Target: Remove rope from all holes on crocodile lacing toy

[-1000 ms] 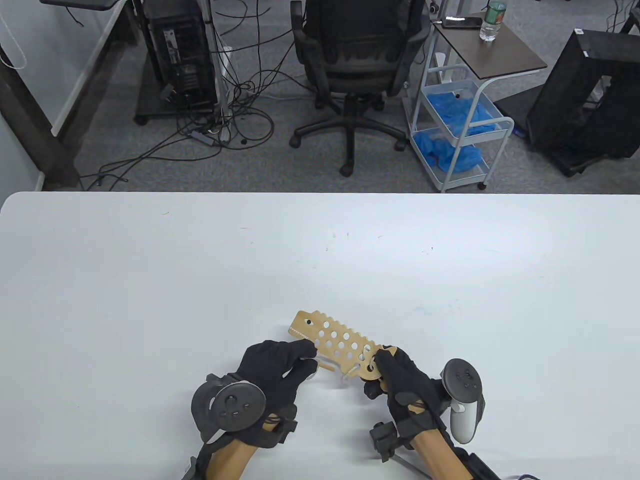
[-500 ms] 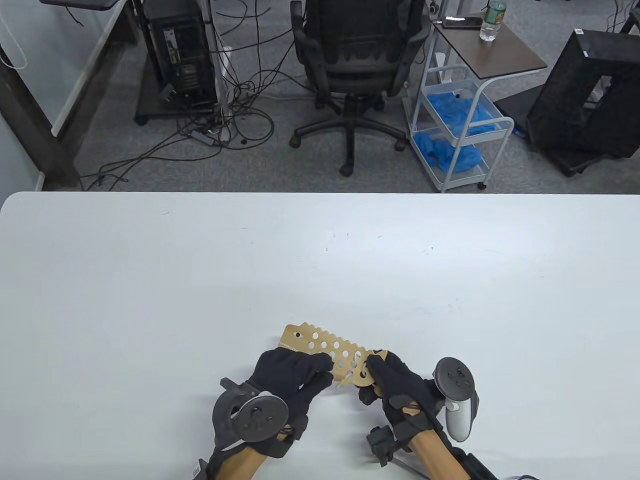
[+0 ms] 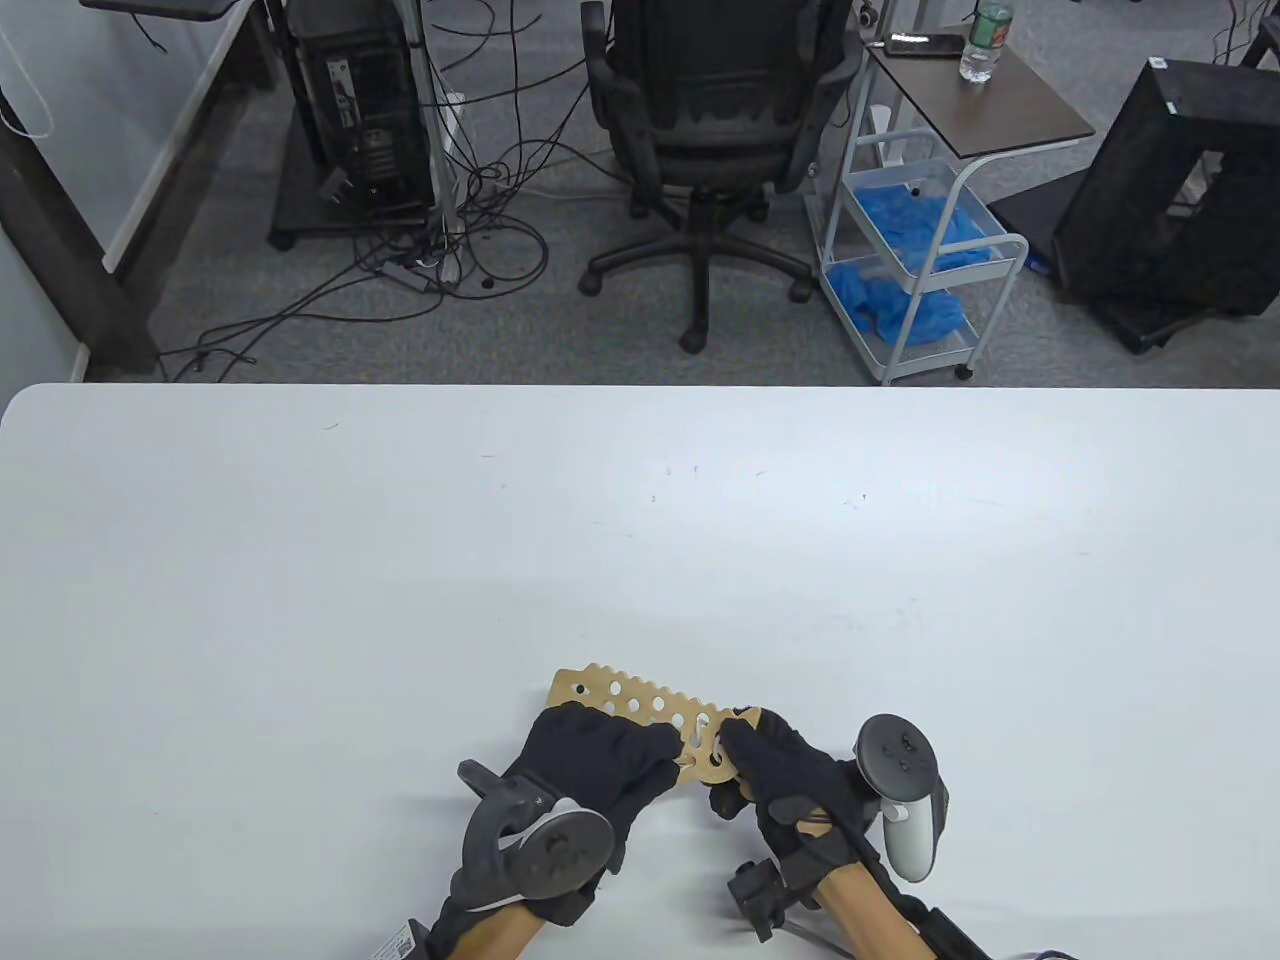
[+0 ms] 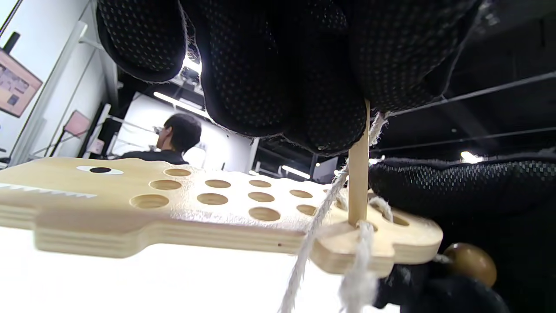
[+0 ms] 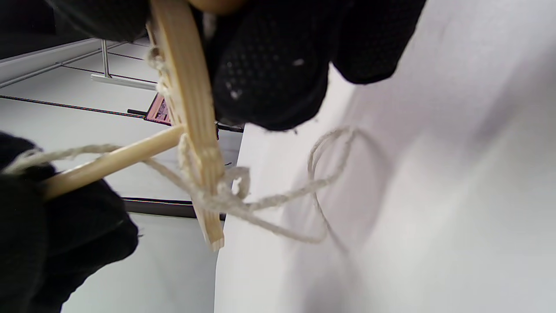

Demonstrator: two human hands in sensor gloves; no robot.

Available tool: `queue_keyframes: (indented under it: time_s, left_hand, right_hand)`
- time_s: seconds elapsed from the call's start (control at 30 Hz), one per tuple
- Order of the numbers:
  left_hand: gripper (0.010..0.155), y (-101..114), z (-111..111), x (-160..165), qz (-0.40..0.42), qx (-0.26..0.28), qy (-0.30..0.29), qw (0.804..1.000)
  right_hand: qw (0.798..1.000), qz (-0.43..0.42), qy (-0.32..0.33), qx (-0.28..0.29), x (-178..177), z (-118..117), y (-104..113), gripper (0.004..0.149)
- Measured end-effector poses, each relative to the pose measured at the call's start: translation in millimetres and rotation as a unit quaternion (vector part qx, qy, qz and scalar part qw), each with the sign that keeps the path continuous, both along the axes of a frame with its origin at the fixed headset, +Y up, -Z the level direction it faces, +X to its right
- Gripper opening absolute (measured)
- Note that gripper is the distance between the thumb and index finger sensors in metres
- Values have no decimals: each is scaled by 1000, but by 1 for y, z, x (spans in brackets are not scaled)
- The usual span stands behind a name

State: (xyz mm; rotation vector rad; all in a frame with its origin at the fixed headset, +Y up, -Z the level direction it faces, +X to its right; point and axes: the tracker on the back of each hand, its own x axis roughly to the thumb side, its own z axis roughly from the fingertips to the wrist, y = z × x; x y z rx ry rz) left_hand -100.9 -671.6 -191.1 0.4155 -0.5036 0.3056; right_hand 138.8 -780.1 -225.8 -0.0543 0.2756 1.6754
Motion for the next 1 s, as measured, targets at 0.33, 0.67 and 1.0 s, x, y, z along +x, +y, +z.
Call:
queue_keyframes:
  time_s: [0.33,0.67,1.0]
  left_hand:
    - [39,5,14,14,-81,68,30,994]
    - [37,7,20,18,-108,98,35,989]
    - [39,6,16,15,-106,90,40,989]
  right_hand:
    - [994,-76,79,-28,-13,-1,-4,48]
    - [995,-72,73,-13,-12,0,1,45]
    - [996,-75,57,-2,-9,1,4,45]
